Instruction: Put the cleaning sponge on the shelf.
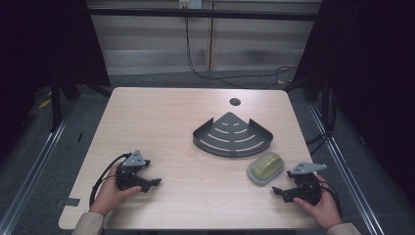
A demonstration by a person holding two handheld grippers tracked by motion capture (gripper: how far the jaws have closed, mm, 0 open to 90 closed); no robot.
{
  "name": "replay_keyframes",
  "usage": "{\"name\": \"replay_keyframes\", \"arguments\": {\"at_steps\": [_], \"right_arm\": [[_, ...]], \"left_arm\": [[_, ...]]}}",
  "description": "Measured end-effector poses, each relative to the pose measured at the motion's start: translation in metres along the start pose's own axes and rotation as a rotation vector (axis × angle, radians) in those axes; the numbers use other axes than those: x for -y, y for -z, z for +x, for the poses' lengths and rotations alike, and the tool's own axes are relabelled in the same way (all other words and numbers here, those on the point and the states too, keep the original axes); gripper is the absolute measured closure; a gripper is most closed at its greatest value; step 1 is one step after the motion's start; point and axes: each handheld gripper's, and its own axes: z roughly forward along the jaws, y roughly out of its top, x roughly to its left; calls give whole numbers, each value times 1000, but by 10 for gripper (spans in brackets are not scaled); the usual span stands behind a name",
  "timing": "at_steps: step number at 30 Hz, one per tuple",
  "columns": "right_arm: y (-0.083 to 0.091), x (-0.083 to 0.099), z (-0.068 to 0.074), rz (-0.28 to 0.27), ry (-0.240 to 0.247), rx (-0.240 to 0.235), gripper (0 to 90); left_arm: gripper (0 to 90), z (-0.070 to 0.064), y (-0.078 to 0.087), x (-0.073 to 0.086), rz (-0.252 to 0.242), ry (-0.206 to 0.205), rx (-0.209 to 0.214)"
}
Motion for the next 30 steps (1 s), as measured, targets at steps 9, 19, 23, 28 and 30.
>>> {"name": "replay_keyframes", "arguments": {"at_steps": [9, 19, 23, 28, 30], "right_arm": [[9, -9, -1, 168, 129, -102, 174], [27, -60, -8, 280, 336, -104, 258], [27, -81, -10, 314, 407, -104, 267], [25, -104, -14, 348, 458, -97, 280], [24, -111, -15, 367, 467, -100, 287]], "left_arm": [[152, 0, 0, 0, -1, -2, 1], [152, 0, 0, 0, -1, -2, 1], [151, 0, 0, 0, -1, -2, 1], [151, 0, 0, 0, -1, -2, 1], [151, 0, 0, 0, -1, -2, 1]]}}
